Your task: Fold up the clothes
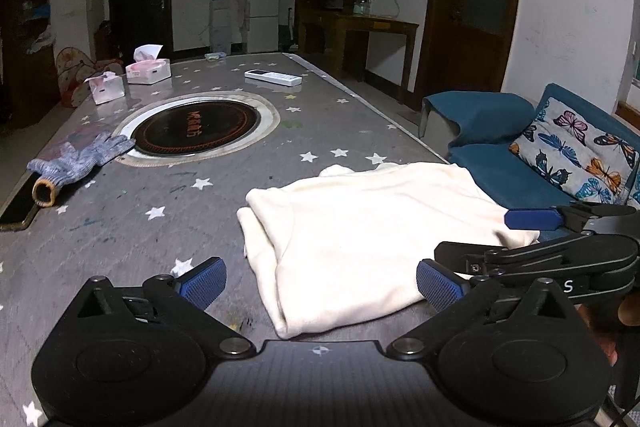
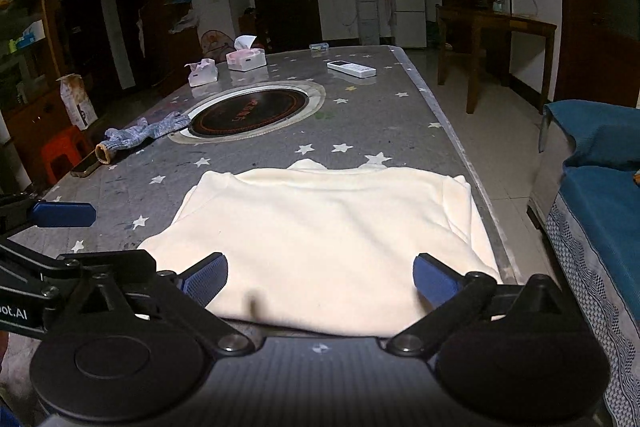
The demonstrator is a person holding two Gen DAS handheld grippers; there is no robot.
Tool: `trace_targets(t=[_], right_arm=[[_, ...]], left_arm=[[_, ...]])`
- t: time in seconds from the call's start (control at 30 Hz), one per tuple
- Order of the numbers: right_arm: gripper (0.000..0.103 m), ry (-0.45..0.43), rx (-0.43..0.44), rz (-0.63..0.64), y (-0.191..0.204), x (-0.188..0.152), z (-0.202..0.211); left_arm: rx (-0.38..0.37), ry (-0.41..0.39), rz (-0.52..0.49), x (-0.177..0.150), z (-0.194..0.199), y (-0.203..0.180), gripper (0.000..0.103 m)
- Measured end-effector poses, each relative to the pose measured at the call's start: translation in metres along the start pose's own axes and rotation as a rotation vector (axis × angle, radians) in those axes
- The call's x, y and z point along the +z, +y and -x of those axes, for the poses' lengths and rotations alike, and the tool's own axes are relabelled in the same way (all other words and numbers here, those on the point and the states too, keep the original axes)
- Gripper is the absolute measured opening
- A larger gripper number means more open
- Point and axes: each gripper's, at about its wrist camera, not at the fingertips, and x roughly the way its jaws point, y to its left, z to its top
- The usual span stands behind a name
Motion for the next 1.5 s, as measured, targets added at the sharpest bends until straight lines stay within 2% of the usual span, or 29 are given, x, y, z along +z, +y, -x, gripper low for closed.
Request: trace_targets(t=[0.9,1.5], right_arm=[[0.103,-0.007,-0.057,-0.040,0.005,-0.021,0.021],[0.103,-0.003,-0.071,-0.086,0.003,-0.036,0.032]], left_arm=[[-0.007,0.016,0.011,-0.017,0.010,-0.011,0.103],[0.033,0.038,-0.024,-0.025,0.015,-0.017,0.103]])
